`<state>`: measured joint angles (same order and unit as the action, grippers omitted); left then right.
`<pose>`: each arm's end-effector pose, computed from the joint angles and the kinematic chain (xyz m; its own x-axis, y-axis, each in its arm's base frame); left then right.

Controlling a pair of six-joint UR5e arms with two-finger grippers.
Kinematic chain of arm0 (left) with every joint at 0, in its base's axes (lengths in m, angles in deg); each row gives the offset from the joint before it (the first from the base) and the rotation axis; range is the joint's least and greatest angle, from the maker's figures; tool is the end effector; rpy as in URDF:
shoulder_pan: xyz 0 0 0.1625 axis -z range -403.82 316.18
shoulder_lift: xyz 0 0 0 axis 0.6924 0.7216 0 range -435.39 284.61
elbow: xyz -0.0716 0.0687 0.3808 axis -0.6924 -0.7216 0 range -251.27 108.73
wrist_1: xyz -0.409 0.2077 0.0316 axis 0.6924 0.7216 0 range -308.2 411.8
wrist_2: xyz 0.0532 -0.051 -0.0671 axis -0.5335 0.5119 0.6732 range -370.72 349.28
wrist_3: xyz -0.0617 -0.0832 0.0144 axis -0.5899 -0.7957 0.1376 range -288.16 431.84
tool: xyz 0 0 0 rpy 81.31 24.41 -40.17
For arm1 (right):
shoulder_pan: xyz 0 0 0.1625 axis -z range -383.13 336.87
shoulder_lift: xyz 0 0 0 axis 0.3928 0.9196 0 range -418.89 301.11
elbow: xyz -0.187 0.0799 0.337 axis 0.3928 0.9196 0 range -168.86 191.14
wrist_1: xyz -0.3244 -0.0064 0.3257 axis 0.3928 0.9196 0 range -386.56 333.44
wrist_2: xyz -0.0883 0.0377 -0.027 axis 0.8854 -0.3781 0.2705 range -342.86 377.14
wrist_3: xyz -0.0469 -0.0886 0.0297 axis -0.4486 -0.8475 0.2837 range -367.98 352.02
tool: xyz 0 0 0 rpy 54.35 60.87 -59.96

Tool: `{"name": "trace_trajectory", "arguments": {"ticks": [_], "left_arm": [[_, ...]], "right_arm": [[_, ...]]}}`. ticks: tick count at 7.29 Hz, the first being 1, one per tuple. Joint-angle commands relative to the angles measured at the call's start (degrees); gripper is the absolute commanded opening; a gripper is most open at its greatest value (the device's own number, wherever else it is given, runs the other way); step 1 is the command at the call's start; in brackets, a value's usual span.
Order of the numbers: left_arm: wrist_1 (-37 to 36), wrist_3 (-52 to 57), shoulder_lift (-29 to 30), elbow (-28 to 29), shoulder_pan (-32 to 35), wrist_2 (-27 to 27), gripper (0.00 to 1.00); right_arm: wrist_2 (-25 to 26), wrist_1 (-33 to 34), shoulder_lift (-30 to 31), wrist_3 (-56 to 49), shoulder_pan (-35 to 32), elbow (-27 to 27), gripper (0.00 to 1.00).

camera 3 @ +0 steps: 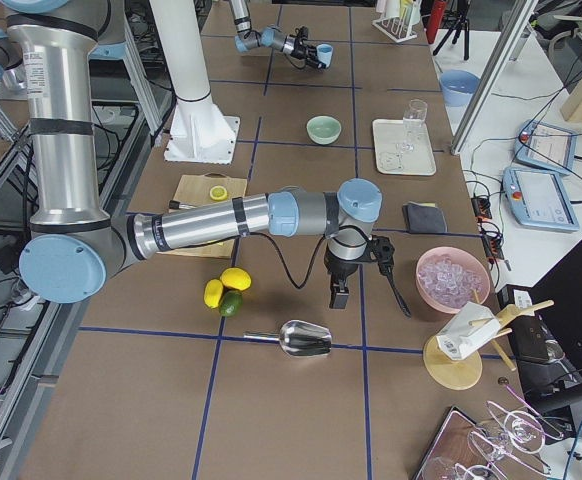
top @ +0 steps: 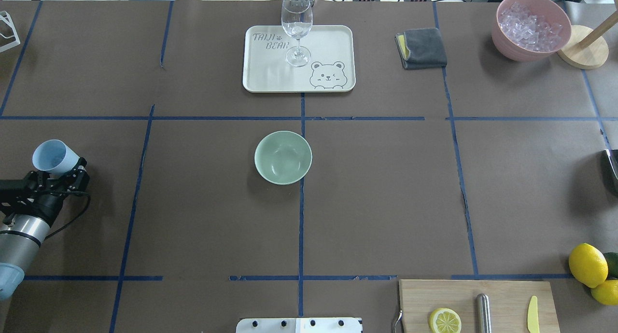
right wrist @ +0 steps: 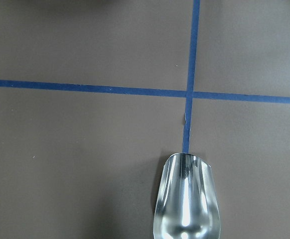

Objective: Pour ice into bowl

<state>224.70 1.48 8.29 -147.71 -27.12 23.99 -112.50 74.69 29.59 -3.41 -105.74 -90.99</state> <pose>0.3861 -0.3447 0.6415 0.7001 -0.0102 -0.7139 0.6689 0.3593 0.6508 -0.0036 -0.5451 0.5284 0.7681 -0.0462 0.6387 0.0675 0.9977 -0.0090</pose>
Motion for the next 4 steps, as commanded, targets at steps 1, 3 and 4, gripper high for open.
{"name": "trace_trajectory", "arguments": {"ticks": [1, 3, 4], "left_arm": [[3.74, 0.49, -0.71, -0.29, 0.00, 0.44, 0.12], [4.02, 5.11, -0.45, -2.13, 0.00, 0.71, 0.05], [5.50, 15.42, -0.45, -4.57, 0.09, 0.79, 0.04]], "right_arm": [[0.00, 0.00, -0.15, 0.00, 0.00, 0.00, 1.00], [0.09, 0.00, -0.24, 0.00, 0.00, 0.17, 1.00], [0.09, 0.00, -0.15, 0.00, 0.00, 0.18, 1.00]]}}
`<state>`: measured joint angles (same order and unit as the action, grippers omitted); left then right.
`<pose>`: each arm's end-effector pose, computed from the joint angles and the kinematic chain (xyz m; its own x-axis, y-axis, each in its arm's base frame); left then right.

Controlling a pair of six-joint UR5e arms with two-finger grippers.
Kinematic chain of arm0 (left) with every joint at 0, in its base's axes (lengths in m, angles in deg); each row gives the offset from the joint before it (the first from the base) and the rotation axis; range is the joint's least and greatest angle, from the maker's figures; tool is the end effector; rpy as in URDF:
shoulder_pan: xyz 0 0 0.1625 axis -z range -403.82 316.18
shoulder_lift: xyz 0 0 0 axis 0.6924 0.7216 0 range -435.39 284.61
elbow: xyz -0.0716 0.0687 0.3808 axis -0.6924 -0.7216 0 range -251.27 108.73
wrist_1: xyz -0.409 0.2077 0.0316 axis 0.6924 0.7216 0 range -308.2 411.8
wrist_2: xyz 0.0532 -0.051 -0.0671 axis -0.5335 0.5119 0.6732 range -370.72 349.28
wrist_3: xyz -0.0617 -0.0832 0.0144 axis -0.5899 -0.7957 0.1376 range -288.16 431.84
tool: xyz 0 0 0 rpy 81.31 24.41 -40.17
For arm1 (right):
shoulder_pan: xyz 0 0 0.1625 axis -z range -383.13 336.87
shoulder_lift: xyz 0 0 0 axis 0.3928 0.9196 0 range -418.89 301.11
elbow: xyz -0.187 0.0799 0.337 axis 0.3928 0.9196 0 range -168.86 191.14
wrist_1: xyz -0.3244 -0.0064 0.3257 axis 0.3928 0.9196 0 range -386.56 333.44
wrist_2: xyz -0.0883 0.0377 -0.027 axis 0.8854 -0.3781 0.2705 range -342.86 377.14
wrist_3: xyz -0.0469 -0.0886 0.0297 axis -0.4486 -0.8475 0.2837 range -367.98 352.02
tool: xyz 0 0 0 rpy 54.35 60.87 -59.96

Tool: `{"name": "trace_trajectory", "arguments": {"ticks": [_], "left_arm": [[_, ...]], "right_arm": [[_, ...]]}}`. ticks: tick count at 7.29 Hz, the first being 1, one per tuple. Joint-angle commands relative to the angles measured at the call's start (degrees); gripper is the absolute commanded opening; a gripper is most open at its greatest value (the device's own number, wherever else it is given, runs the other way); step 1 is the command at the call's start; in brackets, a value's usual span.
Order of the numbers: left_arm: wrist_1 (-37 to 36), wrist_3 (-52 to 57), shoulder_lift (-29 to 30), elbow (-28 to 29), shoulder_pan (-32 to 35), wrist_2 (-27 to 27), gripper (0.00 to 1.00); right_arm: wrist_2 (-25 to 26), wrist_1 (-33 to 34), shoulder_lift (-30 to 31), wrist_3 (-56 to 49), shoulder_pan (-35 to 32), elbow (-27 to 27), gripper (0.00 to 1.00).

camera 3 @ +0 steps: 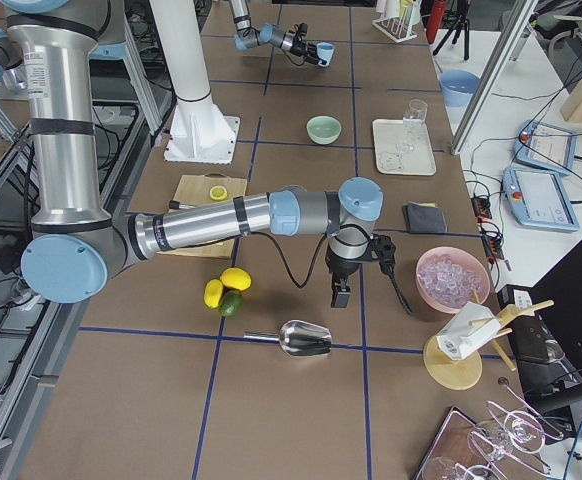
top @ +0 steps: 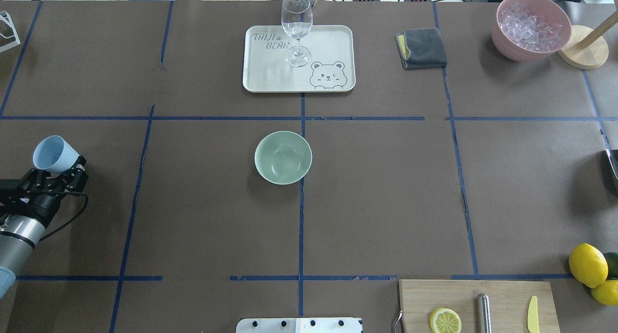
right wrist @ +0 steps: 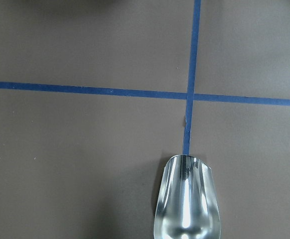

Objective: Pour ice into bowl

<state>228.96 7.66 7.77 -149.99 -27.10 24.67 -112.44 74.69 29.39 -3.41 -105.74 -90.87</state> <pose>0.3812 -0.3426 0.6187 0.6986 0.0535 -0.7136 0.6570 0.3470 0.6693 -0.0036 -0.5464 0.5277 0.7686 -0.0471 0.6380 0.0674 0.9977 -0.0075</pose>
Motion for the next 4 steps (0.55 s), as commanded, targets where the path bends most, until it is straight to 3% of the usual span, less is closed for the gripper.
{"name": "trace_trajectory", "arguments": {"ticks": [1, 4], "left_arm": [[4.56, 16.04, 0.68, -2.58, 0.07, 0.38, 0.00], [5.13, 25.67, 6.38, -4.77, 1.13, 6.34, 0.00]], "right_arm": [[0.03, 0.00, 0.13, 0.00, 0.00, 0.06, 1.00], [0.12, 0.00, 0.22, 0.00, 0.00, 0.23, 1.00]]}}
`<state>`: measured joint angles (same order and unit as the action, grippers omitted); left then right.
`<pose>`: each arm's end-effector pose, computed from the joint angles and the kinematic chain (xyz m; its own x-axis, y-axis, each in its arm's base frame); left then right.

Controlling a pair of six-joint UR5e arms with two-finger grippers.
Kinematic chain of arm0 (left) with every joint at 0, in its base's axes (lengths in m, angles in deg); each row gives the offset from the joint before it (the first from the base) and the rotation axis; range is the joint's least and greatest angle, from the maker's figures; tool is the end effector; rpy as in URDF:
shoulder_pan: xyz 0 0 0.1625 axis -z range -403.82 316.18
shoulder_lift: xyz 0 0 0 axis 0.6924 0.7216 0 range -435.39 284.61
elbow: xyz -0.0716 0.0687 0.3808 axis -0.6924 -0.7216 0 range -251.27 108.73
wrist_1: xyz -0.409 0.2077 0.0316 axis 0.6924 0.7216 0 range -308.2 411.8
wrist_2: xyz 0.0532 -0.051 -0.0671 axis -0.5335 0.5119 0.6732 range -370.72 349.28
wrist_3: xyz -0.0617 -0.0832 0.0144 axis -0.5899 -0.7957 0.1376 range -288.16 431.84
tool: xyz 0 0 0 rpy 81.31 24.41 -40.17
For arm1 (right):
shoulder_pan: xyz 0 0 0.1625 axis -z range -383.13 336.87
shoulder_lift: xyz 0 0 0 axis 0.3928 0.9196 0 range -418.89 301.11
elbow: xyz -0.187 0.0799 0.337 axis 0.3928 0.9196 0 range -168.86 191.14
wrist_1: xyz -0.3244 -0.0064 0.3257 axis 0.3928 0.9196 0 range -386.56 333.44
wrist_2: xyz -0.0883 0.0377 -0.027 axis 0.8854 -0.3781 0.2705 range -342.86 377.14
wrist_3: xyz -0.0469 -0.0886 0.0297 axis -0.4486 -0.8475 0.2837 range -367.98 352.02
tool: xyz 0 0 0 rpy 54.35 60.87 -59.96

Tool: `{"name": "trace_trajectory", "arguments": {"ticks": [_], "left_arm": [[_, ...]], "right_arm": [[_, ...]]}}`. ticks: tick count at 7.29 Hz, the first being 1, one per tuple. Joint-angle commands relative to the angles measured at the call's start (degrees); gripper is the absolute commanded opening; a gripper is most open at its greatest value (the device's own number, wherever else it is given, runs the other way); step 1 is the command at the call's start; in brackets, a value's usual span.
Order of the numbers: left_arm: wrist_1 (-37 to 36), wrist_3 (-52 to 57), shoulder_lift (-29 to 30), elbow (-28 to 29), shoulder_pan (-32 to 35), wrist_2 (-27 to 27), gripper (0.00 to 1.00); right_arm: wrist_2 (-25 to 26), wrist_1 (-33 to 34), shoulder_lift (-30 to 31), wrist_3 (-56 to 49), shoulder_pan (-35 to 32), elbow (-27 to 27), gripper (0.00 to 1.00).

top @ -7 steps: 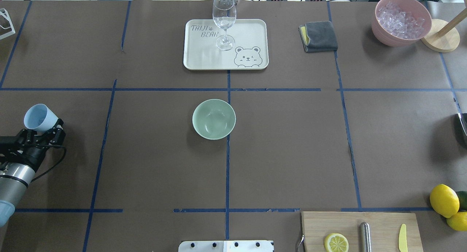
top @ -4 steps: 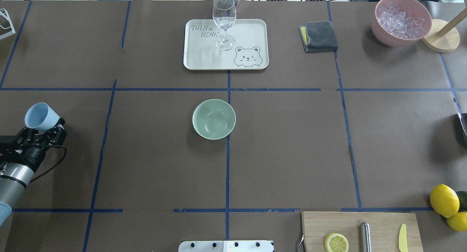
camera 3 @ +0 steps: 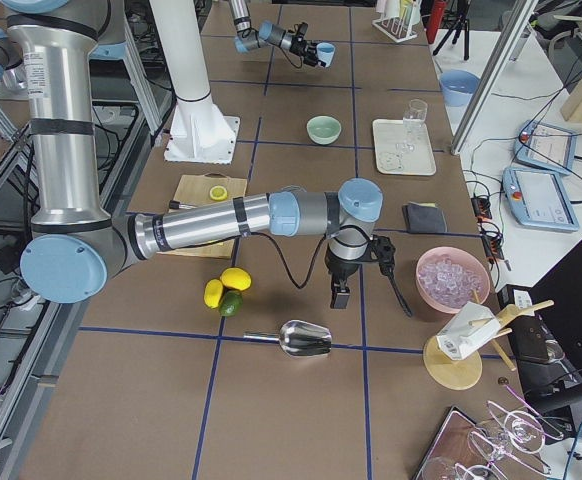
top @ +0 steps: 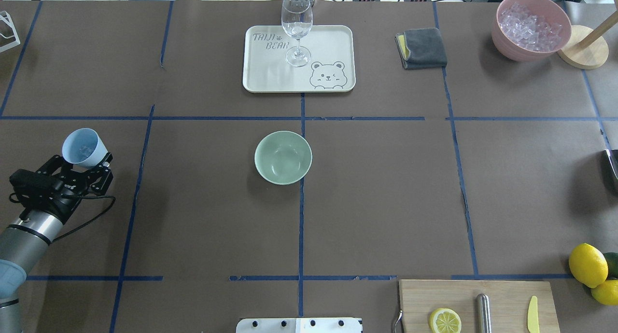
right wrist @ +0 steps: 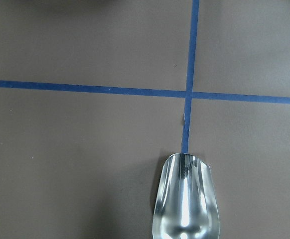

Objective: Pour ice into bowl

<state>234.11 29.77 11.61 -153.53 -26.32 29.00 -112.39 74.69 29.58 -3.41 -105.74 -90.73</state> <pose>0.4055 -0.3519 0.5487 0.7750 0.2531 -0.5791 0.5111 0.2878 0.8099 -0.0034 -0.5453 0.5308 0.7697 -0.0435 0.6370 0.0674 0.9976 -0.0132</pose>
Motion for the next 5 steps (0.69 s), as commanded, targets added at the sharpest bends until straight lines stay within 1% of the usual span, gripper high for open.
{"name": "trace_trajectory", "arguments": {"ticks": [1, 2, 3, 4, 5], "left_arm": [[-0.11, 9.41, 5.78, -1.24, 0.61, 2.20, 0.00], [-0.81, 11.56, 10.25, -1.24, 0.78, 2.12, 0.00], [-4.47, 14.88, 13.17, -1.24, 0.87, 2.03, 0.00], [-9.29, 21.62, 18.07, -1.24, 1.40, 1.94, 0.00], [-12.47, 22.29, 20.90, -1.24, 1.14, 1.77, 0.00]], "right_arm": [[0.07, 0.00, 0.04, 0.00, 0.00, 0.26, 1.00], [0.07, 0.00, 0.13, 0.00, -0.09, 0.35, 1.00], [0.07, 0.00, 0.13, 0.00, -0.17, 0.35, 1.00], [0.15, 0.00, 0.13, 0.09, -0.35, 0.35, 1.00], [0.15, 0.00, 0.13, 0.09, -0.53, 0.70, 1.00]]}}
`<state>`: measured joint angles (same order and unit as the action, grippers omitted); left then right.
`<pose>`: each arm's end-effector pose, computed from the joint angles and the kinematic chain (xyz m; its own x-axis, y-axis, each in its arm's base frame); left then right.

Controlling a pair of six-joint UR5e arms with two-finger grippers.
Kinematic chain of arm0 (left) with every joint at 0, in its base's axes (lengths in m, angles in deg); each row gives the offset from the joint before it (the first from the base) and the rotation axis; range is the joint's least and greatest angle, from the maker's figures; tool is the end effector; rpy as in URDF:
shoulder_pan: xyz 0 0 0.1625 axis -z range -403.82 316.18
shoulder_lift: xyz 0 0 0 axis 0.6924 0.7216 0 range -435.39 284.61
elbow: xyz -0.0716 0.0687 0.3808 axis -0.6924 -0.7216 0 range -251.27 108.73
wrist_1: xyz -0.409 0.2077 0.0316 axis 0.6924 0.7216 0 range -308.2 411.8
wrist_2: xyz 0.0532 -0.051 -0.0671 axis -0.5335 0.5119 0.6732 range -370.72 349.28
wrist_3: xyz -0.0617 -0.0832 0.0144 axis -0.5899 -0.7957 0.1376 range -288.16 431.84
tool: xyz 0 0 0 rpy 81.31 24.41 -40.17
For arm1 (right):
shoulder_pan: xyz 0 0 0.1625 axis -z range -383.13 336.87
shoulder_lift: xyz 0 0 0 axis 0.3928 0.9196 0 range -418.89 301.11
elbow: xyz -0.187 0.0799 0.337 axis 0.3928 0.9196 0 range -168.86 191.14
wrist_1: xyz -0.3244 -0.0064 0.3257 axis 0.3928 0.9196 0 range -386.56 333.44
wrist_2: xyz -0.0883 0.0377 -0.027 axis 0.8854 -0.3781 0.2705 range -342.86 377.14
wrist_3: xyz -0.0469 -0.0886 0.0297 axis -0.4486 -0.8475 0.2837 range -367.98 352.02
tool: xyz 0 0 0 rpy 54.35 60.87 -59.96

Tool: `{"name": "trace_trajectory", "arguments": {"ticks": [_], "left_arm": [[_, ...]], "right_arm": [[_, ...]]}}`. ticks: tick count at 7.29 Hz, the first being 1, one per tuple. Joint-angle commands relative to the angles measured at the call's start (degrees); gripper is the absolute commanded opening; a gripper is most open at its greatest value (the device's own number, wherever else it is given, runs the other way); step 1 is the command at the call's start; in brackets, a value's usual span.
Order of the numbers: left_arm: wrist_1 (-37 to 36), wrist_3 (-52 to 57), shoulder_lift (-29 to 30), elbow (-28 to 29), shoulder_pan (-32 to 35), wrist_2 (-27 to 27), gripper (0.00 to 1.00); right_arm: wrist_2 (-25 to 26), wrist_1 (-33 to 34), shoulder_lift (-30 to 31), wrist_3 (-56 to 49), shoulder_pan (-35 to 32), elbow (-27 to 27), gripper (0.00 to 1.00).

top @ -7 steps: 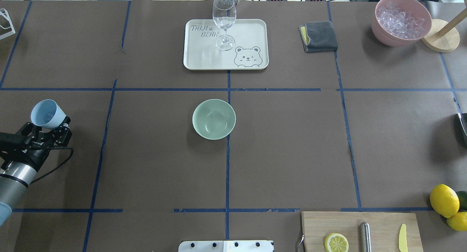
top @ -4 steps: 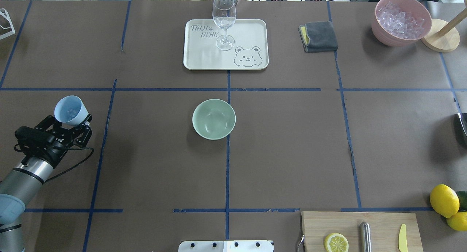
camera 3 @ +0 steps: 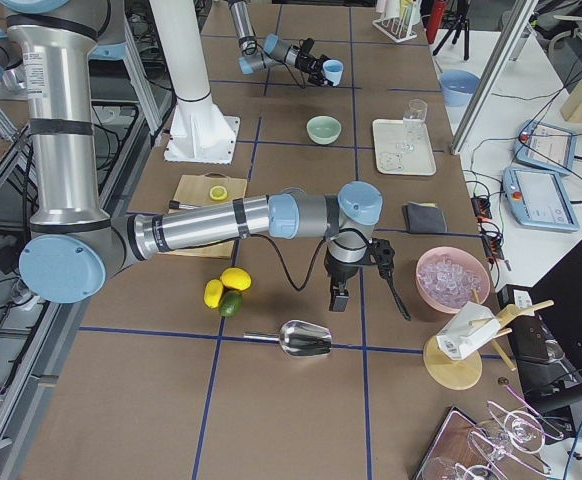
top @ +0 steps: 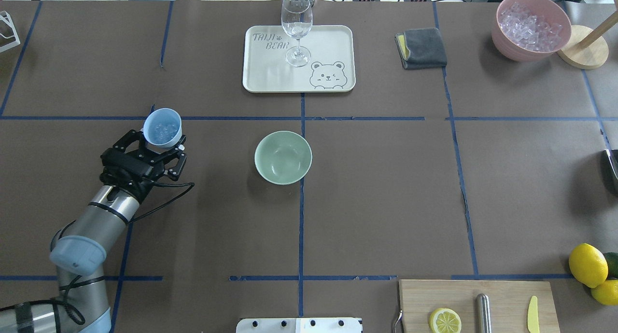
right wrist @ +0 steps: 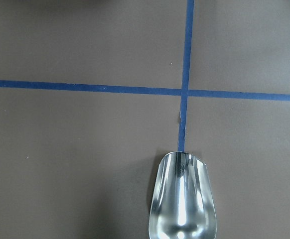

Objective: Pour ice into bowl

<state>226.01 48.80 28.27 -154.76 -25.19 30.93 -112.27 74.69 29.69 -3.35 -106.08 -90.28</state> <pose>0.4979 -0.3909 0.3889 0.8380 0.3629 -0.4076 0.3808 0.1461 0.9130 0.0000 -0.5448 0.5362 0.7720 -0.0319 0.6348 0.0605 0.9979 -0.0235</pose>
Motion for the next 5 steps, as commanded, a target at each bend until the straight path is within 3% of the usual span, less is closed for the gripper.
{"name": "trace_trajectory", "arguments": {"ticks": [1, 2, 3, 5], "left_arm": [[-11.63, 3.27, 7.84, -0.01, 0.00, -1.12, 0.00], [-17.88, 3.44, 10.83, -0.01, -0.26, -5.13, 0.00], [-24.20, 3.62, 12.34, -0.27, -0.43, -5.52, 0.00], [-28.13, 18.21, 13.15, -2.81, -0.70, -5.70, 0.00]], "right_arm": [[0.03, 0.00, 0.09, 0.20, -0.37, 0.35, 1.00], [0.03, 0.00, 0.18, 0.29, -0.46, 0.44, 1.00], [0.03, 0.00, 0.36, 0.38, -0.46, 0.52, 1.00], [0.03, 0.09, 0.45, 0.47, -0.46, 0.79, 1.00]]}}
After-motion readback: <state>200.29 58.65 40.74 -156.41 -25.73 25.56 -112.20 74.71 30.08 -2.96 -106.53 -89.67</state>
